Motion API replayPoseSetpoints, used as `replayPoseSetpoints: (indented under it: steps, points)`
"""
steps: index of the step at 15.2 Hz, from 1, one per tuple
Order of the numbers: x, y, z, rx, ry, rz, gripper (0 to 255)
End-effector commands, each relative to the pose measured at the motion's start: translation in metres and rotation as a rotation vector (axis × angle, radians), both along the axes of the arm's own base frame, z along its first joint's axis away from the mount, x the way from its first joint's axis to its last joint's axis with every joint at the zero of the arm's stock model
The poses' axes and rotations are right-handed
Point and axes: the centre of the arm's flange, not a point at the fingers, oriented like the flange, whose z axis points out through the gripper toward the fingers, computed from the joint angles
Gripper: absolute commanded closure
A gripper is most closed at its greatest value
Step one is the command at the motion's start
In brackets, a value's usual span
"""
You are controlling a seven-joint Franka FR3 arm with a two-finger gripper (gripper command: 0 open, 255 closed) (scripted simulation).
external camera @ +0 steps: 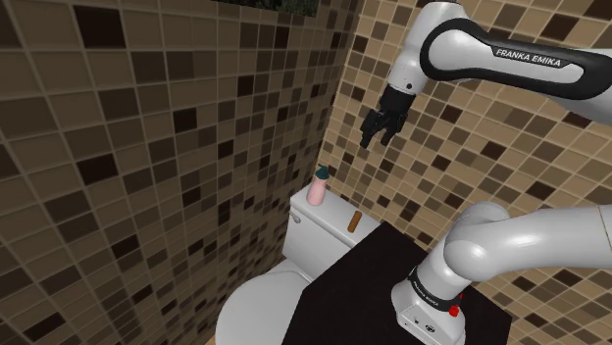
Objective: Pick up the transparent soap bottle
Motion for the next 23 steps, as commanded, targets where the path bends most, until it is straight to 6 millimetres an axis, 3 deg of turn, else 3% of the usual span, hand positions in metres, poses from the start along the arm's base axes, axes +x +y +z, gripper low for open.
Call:
replayPoseSetpoints:
  steps: [1,23]
  points:
    - [0.000,0.000,0.000,0.000,0.000,0.000,0]
    - [0.109,-0.139,-0.220,-0.040,-0.113,0.150,0]
